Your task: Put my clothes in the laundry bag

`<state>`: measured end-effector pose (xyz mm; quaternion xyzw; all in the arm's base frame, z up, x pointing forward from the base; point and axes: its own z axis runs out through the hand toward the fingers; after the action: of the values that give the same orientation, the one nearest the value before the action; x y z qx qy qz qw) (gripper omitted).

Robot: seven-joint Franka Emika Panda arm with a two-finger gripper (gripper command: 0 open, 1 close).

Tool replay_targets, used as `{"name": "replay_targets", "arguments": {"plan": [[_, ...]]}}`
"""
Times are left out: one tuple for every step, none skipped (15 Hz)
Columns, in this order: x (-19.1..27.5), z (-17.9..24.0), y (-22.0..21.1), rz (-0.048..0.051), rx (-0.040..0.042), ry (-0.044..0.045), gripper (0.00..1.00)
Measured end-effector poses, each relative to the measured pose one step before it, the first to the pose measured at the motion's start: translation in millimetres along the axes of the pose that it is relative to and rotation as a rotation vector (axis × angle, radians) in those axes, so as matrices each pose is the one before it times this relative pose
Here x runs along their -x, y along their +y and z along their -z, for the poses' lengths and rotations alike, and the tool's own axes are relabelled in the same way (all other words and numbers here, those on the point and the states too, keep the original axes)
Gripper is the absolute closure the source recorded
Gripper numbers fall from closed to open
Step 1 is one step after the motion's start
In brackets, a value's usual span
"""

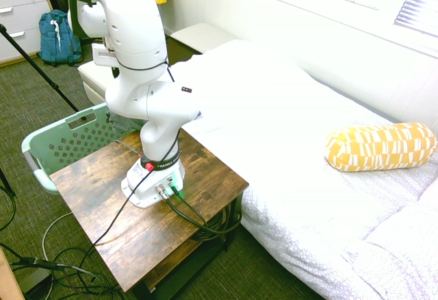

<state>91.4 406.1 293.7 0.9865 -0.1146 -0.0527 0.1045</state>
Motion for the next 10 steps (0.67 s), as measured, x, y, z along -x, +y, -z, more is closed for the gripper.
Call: {"name": "replay_targets", "arguments": {"plan": [[7.93, -7.98, -3.6, 0.01007, 0.00992, -0.00119, 1.0], [8.96, -10.2, -4.94, 0.01175, 0.01044, -0.00343, 1.0], [12.48, -12.38, -6.14, 0.01816, 0.01304, 0.00015, 1.0], [11.46, -12.19, -6.95, 0.01618, 0.01458, 0.00194, 1.0], [11.37, -12.2, -6.84, 0.01447, 0.0113, 0.00717, 1.0], [13.69, -12.61, -5.9, 0.01322, 0.01263, 0.00972, 1.0], [10.7, -12.87, -4.88, 0.00967, 0.01238, 0.00604, 1.0], [10.31, -13.64, -5.3, 0.00972, 0.01344, 0.0005, 1.0], [8.72, -14.89, -5.62, 0.00986, 0.01131, -0.00539, 1.0], [5.64, -13.36, -6.63, 0.00748, 0.01014, -0.00946, 1.0]]}}
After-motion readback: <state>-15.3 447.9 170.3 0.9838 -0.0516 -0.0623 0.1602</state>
